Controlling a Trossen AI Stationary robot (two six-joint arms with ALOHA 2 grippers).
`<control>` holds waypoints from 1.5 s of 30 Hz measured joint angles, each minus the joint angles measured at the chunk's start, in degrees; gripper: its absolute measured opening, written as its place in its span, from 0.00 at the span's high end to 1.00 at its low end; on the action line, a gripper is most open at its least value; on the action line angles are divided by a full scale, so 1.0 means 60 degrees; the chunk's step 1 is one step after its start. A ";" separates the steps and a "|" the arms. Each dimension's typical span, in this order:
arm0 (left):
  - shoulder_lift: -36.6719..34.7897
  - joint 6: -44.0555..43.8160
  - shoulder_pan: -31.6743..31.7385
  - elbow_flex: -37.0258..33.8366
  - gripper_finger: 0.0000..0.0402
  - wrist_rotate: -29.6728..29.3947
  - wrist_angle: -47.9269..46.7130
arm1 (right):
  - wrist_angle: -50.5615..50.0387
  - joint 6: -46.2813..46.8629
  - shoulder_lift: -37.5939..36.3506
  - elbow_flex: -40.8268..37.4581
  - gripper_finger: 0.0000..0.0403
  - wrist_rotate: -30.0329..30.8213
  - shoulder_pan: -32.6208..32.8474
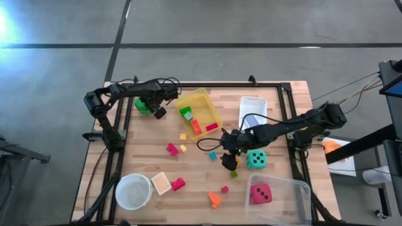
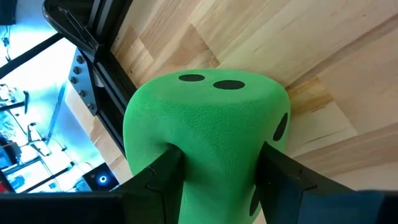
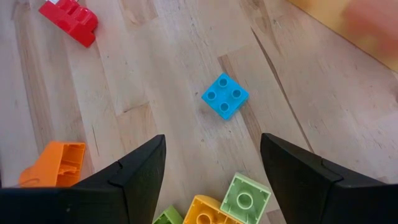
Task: Pick & Place Toys
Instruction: Put the green dice into the transparent bin
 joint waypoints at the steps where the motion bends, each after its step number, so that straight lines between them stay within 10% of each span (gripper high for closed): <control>1: -0.0007 -0.0001 -0.0019 -0.0006 0.61 -0.0018 -0.0044 | 0.0000 0.0000 0.0000 0.0000 0.37 0.0000 -0.0002; 45: -0.2820 -0.2306 -0.3606 -0.0015 0.99 0.1864 -0.0813 | 0.0000 0.0000 0.0000 0.0000 0.37 0.0000 -0.0001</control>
